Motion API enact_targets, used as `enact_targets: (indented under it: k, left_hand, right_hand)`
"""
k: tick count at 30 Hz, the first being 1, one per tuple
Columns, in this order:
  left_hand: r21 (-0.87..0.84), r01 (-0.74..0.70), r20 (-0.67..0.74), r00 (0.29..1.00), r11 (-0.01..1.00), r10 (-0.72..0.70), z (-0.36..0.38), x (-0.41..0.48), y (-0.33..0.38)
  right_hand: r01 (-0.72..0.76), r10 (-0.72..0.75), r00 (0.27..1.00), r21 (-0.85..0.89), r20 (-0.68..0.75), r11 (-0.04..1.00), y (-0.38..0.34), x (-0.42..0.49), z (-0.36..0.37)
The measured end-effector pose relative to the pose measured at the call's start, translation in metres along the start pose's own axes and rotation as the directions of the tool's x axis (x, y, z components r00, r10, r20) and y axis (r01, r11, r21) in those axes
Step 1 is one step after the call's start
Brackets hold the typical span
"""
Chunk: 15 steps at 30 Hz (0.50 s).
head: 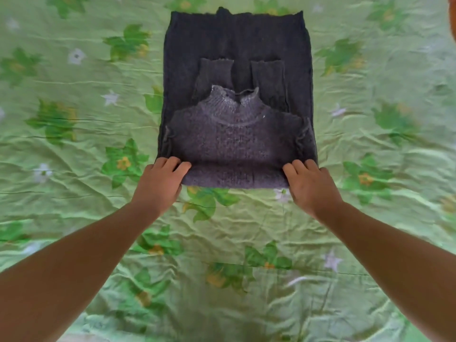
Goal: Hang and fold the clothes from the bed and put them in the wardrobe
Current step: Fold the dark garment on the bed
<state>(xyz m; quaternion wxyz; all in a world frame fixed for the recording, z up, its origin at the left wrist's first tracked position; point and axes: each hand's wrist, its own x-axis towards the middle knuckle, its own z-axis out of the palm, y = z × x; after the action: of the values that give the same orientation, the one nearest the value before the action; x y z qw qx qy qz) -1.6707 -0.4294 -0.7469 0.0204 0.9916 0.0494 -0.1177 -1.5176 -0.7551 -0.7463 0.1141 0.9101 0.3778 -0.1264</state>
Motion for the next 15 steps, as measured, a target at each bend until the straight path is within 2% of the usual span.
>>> enact_targets:
  k: [5,9,13,15]
  left_hand:
    - [-0.039,0.002,0.035,0.999,0.999,-0.001,-0.009,-0.028,0.008]
    - [-0.101,-0.062,0.122,0.99,0.993,0.075,-0.004,-0.081,0.025]
    - [-0.146,-0.158,0.23,0.955,0.977,0.189,0.012,-0.143,0.037]
    - [-0.151,-0.189,0.212,0.952,0.97,0.219,0.015,-0.154,0.035]
  right_hand:
    - [0.007,-0.018,0.992,0.083,0.123,0.997,-0.008,-0.028,-0.005]
    - [0.067,-0.089,0.969,0.102,0.231,0.992,-0.022,-0.081,0.007]
    - [0.134,-0.172,0.91,0.126,0.378,0.983,-0.036,-0.143,0.016]
    - [0.149,-0.178,0.898,0.102,0.402,0.984,-0.037,-0.155,0.017]
